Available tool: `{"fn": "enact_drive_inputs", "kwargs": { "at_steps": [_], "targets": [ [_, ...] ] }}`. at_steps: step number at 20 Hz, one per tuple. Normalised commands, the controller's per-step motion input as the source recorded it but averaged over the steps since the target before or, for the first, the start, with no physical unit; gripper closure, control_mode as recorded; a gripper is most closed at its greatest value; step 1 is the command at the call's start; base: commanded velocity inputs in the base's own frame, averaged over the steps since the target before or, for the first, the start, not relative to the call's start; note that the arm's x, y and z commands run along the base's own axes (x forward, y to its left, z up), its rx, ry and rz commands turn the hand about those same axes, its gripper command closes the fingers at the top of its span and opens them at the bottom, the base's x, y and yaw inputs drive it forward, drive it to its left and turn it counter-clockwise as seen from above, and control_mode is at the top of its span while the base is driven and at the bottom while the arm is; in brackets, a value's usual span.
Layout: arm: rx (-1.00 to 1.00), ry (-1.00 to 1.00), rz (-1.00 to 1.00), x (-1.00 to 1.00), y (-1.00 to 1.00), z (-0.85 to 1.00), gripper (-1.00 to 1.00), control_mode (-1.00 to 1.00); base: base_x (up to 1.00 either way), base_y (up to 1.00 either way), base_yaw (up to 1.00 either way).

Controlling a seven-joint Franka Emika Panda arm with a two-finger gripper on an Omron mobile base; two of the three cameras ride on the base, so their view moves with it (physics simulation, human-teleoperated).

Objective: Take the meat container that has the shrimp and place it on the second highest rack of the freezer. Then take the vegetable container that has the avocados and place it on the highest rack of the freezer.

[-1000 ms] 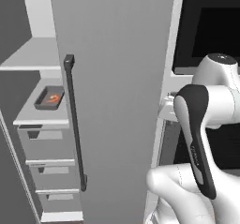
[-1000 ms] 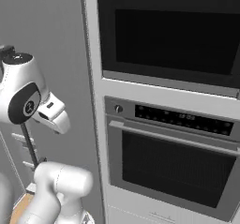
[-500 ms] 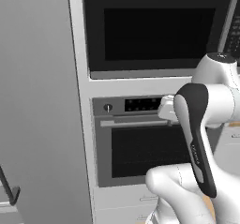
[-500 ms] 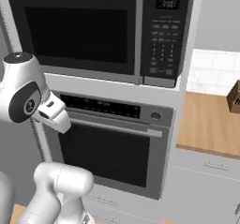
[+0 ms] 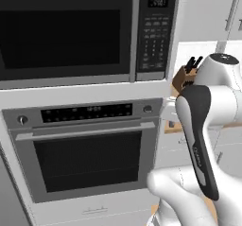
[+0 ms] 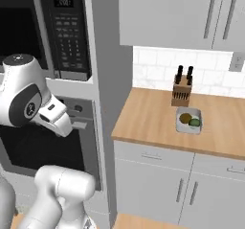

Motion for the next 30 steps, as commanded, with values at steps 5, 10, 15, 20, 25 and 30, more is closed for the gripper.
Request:
{"fn": "enact_drive_inputs", "kwargs": {
  "at_steps": [5, 10, 15, 20, 25, 30],
  "targets": [
    [0.0, 0.0, 0.0, 0.0, 0.0, 0.0, -1.0, 1.0, 0.33, -0.85, 0.0],
    [0.0, 0.0, 0.0, 0.0, 0.0, 0.0, -1.0, 1.0, 0.34, -0.7, 0.0],
    [0.0, 0.0, 0.0, 0.0, 0.0, 0.0, -1.0, 1.0, 0.35, -0.5, -0.02],
    [0.0, 0.0, 0.0, 0.0, 0.0, 0.0, -1.0, 1.0, 0.44, -0.34, -0.01],
    [0.0, 0.0, 0.0, 0.0, 0.0, 0.0, -1.0, 1.0, 0.59, -0.22, 0.0],
    [0.0, 0.0, 0.0, 0.0, 0.0, 0.0, -1.0, 1.0, 0.4, -0.18, 0.0]
  ]
}}
